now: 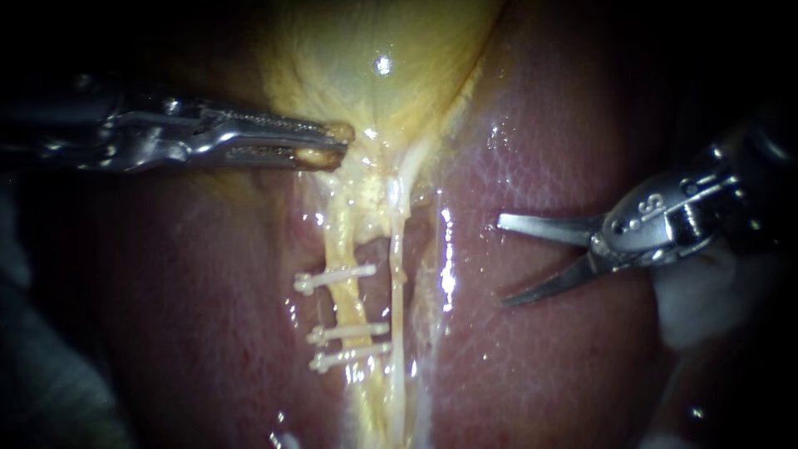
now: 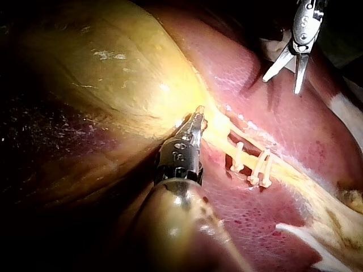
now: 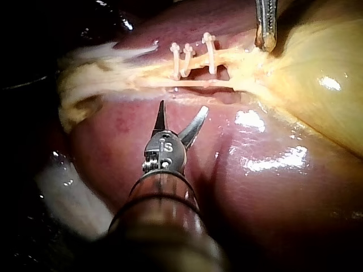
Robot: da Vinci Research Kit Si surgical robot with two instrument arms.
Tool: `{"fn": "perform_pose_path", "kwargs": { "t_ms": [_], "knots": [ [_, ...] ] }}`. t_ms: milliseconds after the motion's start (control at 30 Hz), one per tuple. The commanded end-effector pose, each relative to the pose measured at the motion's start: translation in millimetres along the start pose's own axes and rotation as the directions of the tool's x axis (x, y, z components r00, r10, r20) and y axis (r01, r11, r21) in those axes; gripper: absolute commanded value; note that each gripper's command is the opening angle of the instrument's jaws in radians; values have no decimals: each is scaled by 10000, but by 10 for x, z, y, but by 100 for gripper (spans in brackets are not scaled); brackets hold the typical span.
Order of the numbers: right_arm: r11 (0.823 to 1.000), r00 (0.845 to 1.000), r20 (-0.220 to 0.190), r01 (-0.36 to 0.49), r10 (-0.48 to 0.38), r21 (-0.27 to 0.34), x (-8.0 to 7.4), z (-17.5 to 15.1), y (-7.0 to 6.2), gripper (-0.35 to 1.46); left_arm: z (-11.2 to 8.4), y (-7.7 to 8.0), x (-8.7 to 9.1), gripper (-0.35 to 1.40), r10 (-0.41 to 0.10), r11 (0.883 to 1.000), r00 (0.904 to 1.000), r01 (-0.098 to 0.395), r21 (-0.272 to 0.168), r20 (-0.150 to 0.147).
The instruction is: Go to the cutting position left tube
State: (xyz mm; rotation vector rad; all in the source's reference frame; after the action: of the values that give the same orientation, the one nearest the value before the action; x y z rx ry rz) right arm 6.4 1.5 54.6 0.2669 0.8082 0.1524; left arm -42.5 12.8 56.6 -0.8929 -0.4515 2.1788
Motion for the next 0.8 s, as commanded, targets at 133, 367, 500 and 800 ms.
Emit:
{"fn": "perform_pose_path", "kwargs": {
  "t_ms": [133, 367, 500, 800],
  "knots": [
    [10000, 10000, -8, 5, -5, 1, 0, 0, 0, 145, -24, -2, 0, -35, -47, 9999, 10000, 48, -139, 37],
    [9999, 10000, -50, -5, 6, 102, 1, 2, 0, 145, -75, -11, -1, -35, -27, 9999, 10000, 27, 161, -16],
    [9996, 9998, -216, -27, 33, 264, 4, 6, 0, 145, -80, -12, -3, -35, -79, 9998, 10000, 79, 169, -15],
    [9893, 9904, -1215, -491, 660, 1377, 18, 62, -20, 145, -79, -7, -1, -35, -106, 9997, 9999, 107, 202, -20]
  ]
}}
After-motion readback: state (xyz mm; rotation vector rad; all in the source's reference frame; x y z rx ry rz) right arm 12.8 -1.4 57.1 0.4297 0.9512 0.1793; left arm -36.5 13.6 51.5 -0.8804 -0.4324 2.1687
